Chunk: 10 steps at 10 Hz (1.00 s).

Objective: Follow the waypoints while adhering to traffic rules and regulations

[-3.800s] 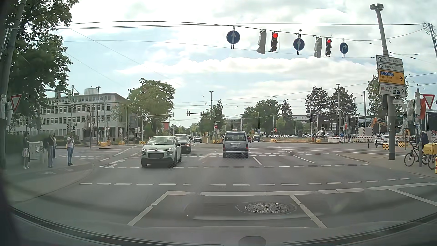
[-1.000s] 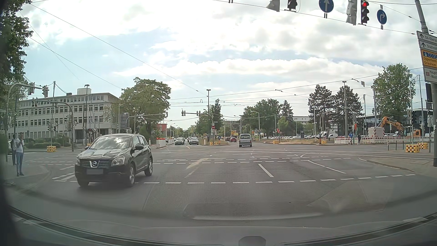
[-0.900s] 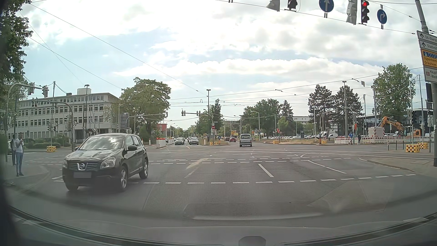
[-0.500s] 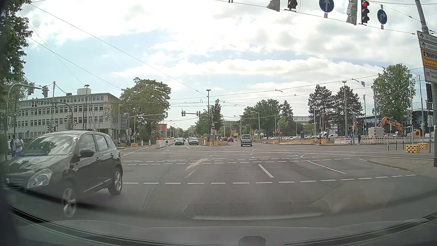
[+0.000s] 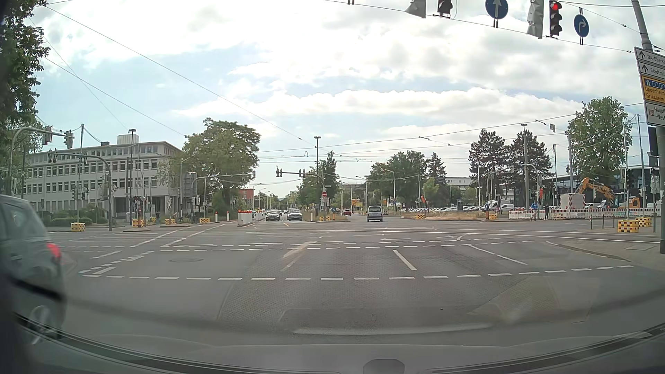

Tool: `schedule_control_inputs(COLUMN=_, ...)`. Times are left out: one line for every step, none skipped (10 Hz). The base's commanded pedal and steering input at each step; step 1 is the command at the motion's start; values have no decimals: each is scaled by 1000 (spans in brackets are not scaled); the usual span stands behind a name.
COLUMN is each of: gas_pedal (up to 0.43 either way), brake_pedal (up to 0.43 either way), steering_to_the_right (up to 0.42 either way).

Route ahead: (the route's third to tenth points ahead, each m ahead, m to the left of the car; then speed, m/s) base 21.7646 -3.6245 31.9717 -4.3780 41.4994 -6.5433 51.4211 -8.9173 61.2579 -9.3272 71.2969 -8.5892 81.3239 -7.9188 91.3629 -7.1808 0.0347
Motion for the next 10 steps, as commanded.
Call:
schedule_control_inputs(gas_pedal=0, brake_pedal=268, steering_to_the_right=6)
schedule_control_inputs(gas_pedal=0, brake_pedal=268, steering_to_the_right=6)
schedule_control_inputs(gas_pedal=0, brake_pedal=268, steering_to_the_right=6)
schedule_control_inputs(gas_pedal=0, brake_pedal=268, steering_to_the_right=6)
schedule_control_inputs(gas_pedal=0, brake_pedal=268, steering_to_the_right=6)
schedule_control_inputs(gas_pedal=0, brake_pedal=268, steering_to_the_right=6)
schedule_control_inputs(gas_pedal=0, brake_pedal=268, steering_to_the_right=6)
schedule_control_inputs(gas_pedal=0, brake_pedal=268, steering_to_the_right=6)
schedule_control_inputs(gas_pedal=0, brake_pedal=268, steering_to_the_right=6)
schedule_control_inputs(gas_pedal=0, brake_pedal=268, steering_to_the_right=6)
